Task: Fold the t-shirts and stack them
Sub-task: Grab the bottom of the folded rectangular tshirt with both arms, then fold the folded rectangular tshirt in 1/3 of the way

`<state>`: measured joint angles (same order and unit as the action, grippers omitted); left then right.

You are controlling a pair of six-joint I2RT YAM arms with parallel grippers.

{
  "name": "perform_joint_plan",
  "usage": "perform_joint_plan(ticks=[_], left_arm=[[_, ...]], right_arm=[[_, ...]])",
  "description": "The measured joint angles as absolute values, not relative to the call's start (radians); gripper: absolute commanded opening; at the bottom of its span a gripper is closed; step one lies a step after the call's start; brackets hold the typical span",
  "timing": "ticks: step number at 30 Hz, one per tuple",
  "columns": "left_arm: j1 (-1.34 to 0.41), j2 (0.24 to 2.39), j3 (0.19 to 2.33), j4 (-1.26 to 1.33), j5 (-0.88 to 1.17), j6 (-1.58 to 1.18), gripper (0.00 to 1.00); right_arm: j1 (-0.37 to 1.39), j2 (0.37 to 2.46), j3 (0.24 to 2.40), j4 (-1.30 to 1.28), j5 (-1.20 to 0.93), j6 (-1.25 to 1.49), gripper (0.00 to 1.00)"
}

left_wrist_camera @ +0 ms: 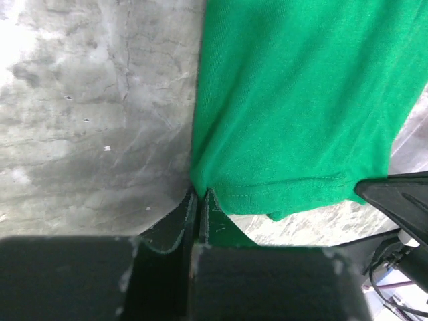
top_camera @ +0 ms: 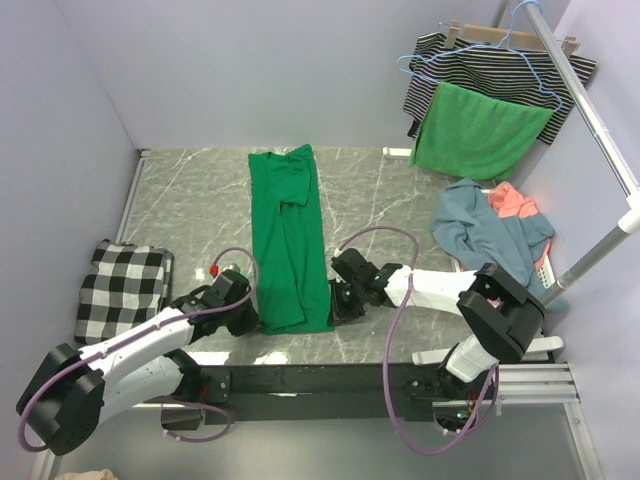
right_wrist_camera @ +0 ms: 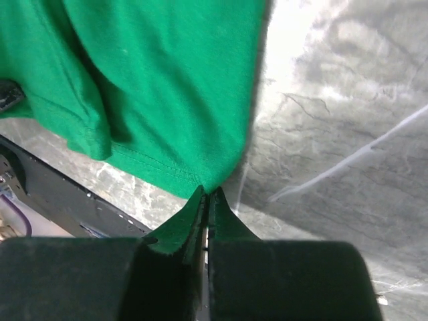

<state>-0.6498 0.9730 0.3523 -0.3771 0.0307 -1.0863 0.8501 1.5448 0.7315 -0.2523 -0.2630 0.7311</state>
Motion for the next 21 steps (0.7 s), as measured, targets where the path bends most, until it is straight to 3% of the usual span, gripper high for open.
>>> perform_joint_plan(ticks=[11,21], left_arm=[[-0.650,0.999,0.567,-0.500,-0.059,-1.035,0.01],[-0.608,1.181,0.713,-0.505,-0.147,-0.973,0.01]], right_arm=[[0.807,1.508,0.906,-0.348,-0.183,0.632,0.00],[0.683,1.563,1.115,-0.405,-0.174,0.517,0.00]])
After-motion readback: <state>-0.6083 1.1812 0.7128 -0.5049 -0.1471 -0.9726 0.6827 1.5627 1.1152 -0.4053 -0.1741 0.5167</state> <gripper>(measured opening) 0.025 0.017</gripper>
